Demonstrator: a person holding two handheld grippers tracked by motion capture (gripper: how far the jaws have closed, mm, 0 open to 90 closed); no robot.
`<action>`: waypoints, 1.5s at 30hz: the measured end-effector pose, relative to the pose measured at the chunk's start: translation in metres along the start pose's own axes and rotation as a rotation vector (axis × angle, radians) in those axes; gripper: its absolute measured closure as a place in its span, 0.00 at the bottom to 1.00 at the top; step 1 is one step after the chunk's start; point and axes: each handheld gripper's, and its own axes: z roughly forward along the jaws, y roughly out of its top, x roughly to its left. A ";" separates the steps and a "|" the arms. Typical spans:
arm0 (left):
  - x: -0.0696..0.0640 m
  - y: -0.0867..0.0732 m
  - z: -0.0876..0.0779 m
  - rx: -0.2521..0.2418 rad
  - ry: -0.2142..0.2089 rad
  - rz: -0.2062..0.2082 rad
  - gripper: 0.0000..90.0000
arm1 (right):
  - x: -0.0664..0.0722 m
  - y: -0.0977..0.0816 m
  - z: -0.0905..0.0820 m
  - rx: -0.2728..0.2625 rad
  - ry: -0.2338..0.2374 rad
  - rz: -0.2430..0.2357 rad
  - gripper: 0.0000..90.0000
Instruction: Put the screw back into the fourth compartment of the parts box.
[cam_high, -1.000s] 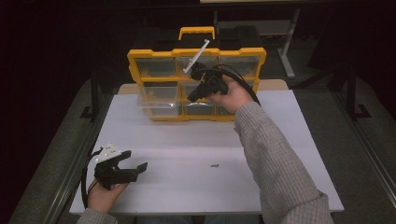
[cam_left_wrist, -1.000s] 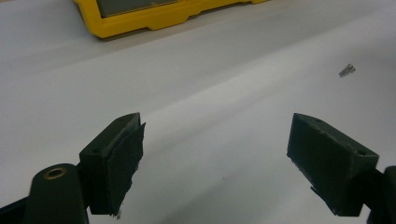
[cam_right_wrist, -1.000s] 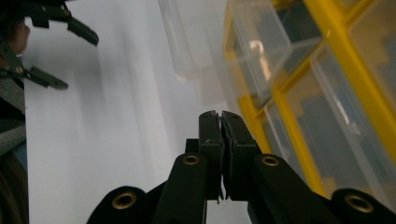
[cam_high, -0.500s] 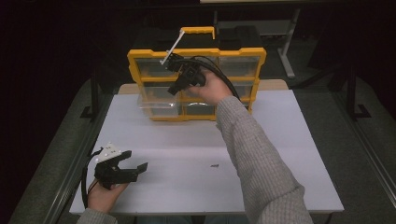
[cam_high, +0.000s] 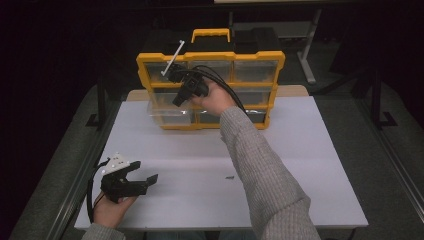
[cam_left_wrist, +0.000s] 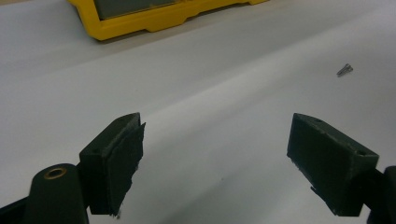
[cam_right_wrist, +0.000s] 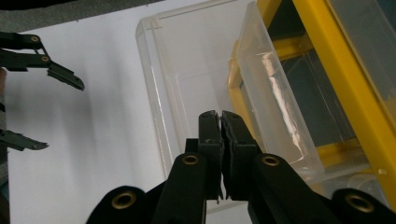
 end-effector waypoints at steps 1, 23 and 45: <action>0.000 0.000 0.000 -0.001 -0.001 0.000 0.20 | 0.000 0.000 0.001 0.002 -0.007 0.002 0.93; -0.002 -0.001 0.002 0.013 0.003 0.001 0.20 | 0.005 -0.070 -0.060 -0.110 0.009 -0.020 0.84; -0.004 -0.001 0.004 0.025 0.007 -0.002 0.20 | 0.037 -0.175 -0.019 -0.092 0.066 0.025 0.72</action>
